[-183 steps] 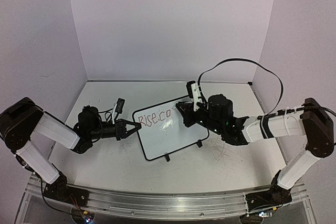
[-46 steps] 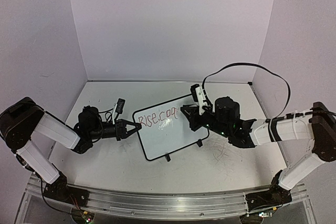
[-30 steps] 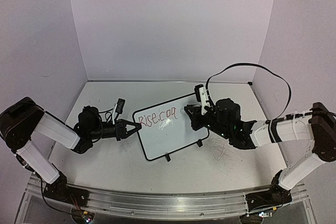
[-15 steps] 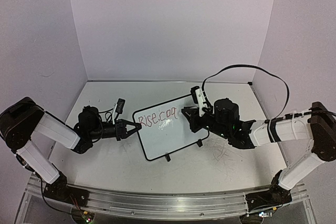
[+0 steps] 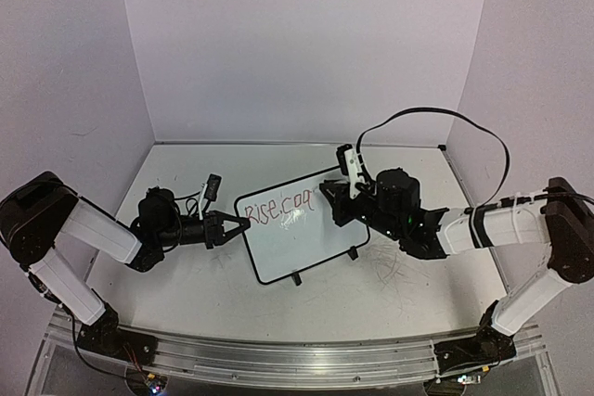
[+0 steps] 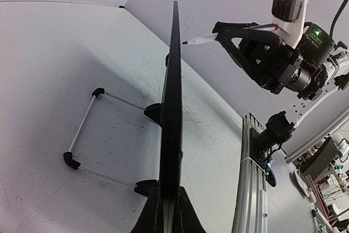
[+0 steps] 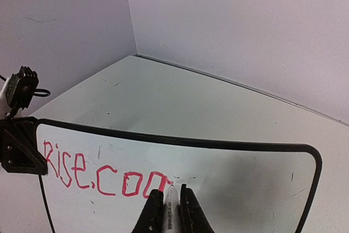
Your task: Write a sentence on the whiteboard
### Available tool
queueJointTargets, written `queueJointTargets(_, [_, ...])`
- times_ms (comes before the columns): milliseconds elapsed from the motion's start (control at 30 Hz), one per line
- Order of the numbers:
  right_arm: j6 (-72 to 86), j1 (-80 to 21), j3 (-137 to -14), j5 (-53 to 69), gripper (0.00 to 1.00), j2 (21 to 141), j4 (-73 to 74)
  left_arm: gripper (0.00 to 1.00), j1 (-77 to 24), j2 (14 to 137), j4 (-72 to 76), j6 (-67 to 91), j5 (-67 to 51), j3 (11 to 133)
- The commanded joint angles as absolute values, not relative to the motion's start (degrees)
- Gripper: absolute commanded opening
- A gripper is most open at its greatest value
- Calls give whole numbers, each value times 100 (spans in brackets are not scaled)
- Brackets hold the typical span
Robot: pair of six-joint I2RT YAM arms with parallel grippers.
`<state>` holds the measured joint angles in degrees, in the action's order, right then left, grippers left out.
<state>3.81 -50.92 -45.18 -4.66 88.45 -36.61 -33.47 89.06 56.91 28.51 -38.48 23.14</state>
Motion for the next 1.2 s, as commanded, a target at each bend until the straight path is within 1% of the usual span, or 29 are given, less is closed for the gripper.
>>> queueJointTargets(0, [301,-5077,-4790,-663,0,8982,-3930,0,-3352,8974,5425,2790,-3884,2436])
queueJointTargets(1167, [352,-5080,-4816,-820,0,9148,-3867,0,-3353,8958,5419,2774,-3895,2420])
